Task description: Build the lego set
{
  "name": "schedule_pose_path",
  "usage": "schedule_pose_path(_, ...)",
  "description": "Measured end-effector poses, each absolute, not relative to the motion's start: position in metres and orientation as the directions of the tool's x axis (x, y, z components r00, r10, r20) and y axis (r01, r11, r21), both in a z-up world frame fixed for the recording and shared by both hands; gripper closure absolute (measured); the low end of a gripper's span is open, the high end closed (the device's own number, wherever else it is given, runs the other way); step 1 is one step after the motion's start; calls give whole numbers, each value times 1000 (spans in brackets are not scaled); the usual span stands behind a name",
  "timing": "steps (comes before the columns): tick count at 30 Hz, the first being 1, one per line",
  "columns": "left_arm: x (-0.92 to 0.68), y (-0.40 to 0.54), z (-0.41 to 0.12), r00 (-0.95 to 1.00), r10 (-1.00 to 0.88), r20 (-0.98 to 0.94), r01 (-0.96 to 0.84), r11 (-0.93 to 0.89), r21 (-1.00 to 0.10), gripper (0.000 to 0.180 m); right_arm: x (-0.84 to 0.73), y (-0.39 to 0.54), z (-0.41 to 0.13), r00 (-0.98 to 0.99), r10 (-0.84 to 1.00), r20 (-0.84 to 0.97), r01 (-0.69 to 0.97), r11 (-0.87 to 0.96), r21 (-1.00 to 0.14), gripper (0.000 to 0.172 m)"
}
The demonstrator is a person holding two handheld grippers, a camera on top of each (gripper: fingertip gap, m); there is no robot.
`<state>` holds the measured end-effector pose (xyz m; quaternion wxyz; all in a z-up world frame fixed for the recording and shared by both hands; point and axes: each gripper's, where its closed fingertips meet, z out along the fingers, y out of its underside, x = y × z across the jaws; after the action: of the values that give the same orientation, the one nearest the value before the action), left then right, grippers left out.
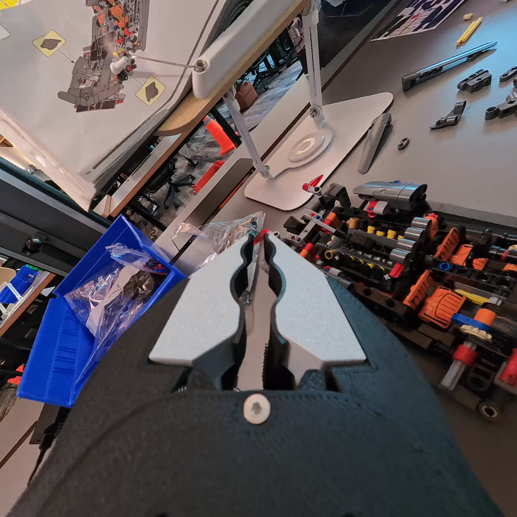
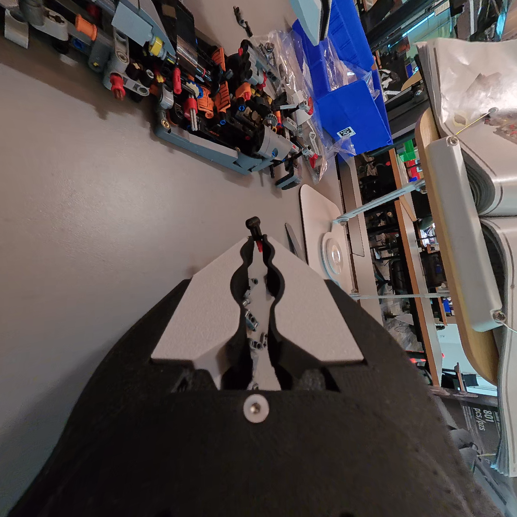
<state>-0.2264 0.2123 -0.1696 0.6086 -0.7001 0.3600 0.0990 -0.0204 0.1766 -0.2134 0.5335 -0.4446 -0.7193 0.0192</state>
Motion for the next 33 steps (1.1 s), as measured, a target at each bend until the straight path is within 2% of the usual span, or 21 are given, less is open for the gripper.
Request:
schedule_pose_path(2,-224,210,-163,726,-385,-570,-612,16,-791,176,-22,175,-210,-27,641,767,608,619,-496,169)
schedule_pose_path(5,-197,198,-152,710,-503,-493,-553,36,-833,175,-24,174,-199,2,575,818,591,660,-465,168)
schedule_pose_path(11,-109,161,-150,528,-802,-278,-487,-17,-873,164,-26,171,-181,35,402,915,573,742,-348,169)
schedule_pose_path(15,-69,152,-148,438,-886,-154,-461,-74,-884,159,-26,168,-170,52,298,953,563,780,-274,169)
schedule_pose_path(23,-32,149,-158,354,-930,97,-411,-248,-877,157,-27,159,-153,67,105,992,553,824,-124,169)
schedule_pose_path(29,-20,143,-161,309,-934,178,-387,-294,-874,172,-29,153,-152,52,29,998,542,839,-53,170)
schedule_pose_path(33,-19,143,-161,301,-938,172,-371,-281,-885,173,-29,153,-151,49,25,998,540,840,-48,169)
